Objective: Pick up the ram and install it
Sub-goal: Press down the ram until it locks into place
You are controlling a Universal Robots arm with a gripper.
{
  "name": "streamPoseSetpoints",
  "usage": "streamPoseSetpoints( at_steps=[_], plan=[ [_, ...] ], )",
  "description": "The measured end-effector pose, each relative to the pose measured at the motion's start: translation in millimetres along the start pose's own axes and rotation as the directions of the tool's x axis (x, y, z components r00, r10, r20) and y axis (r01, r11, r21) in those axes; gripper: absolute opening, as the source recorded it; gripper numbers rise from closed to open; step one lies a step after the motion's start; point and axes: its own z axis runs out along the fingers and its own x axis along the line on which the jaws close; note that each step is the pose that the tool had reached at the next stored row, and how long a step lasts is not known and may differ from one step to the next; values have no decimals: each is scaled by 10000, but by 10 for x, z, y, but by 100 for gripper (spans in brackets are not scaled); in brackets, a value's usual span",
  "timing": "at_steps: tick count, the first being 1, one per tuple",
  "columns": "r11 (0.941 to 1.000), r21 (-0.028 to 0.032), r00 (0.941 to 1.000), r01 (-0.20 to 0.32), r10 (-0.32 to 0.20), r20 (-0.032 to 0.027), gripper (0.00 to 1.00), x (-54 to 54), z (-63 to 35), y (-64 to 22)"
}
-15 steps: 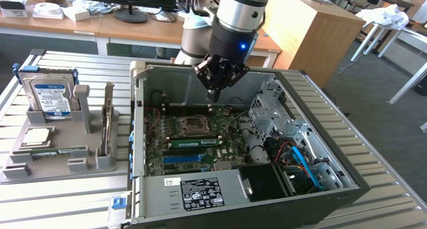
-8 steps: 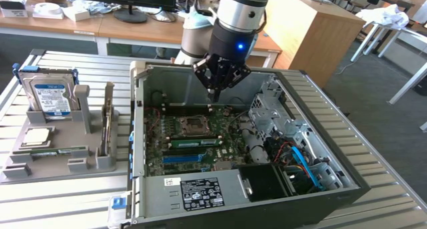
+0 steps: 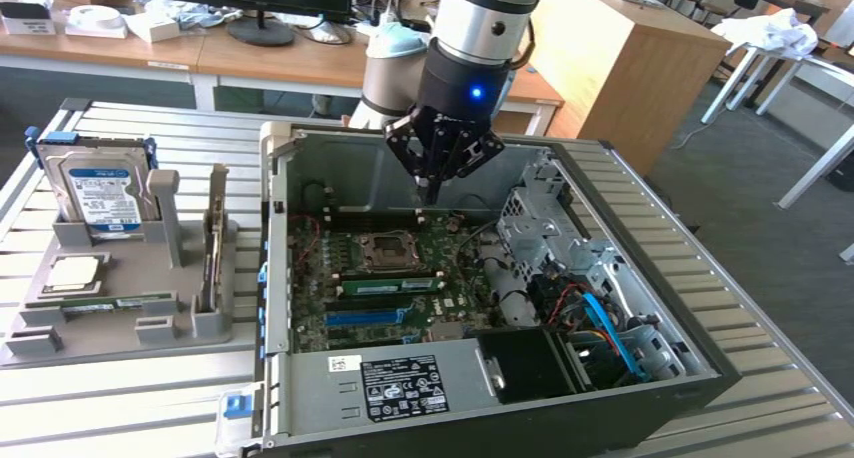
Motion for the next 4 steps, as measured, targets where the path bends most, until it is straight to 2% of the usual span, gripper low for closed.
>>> streamPoseSetpoints(
  at_steps=[4],
  plan=[
    [10000,0,10000,-1,1,0,10,0,0,0]
  ],
)
